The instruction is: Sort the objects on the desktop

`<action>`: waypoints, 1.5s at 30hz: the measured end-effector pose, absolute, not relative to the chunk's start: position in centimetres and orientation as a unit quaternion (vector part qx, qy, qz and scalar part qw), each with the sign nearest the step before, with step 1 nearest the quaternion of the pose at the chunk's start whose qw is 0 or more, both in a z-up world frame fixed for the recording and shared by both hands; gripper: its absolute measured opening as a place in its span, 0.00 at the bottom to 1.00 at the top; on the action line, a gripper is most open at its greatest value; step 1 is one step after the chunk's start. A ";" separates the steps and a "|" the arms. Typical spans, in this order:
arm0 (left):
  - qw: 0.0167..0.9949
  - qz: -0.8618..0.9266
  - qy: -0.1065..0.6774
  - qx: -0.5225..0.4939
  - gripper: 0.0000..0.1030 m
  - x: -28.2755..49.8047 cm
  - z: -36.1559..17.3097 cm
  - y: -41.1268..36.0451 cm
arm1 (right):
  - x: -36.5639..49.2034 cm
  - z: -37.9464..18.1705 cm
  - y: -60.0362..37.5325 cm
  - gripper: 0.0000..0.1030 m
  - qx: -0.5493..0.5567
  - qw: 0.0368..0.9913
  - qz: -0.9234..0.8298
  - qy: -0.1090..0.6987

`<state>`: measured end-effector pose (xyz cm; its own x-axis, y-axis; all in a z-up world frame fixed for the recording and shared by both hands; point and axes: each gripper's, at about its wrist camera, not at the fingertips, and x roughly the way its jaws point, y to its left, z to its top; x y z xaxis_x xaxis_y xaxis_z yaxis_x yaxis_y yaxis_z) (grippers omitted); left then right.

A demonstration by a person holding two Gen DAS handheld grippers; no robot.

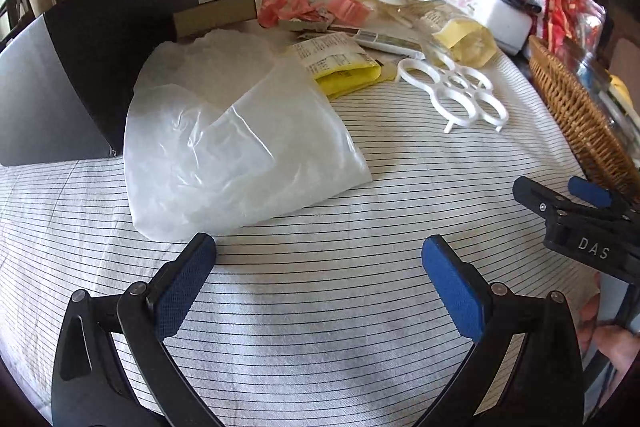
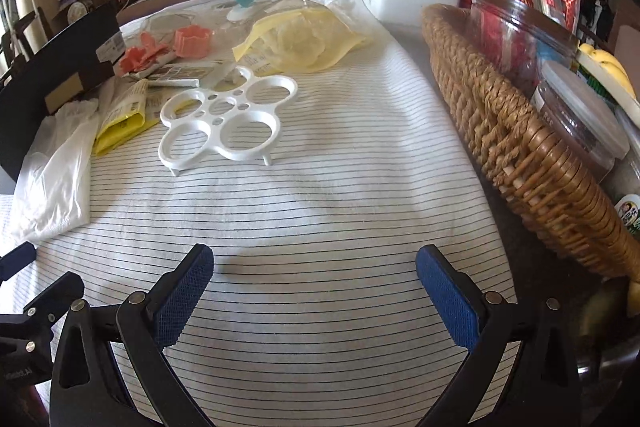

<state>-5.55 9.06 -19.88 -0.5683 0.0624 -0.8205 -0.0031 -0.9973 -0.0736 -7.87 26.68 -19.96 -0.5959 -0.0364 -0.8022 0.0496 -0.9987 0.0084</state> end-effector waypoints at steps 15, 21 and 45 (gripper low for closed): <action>-0.004 0.885 -0.010 -0.466 1.00 -7.1 -20.3 9.5 | -6.9 -20.1 24.9 1.00 0.448 0.045 -0.892 0.029; -0.008 0.885 -0.009 -0.466 1.00 -7.6 -20.3 9.4 | -7.0 -20.1 24.8 1.00 0.449 0.047 -0.892 0.029; -0.013 0.885 -0.012 -0.466 1.00 -7.6 -20.3 9.2 | -7.6 -20.2 24.3 1.00 0.449 0.043 -0.892 0.028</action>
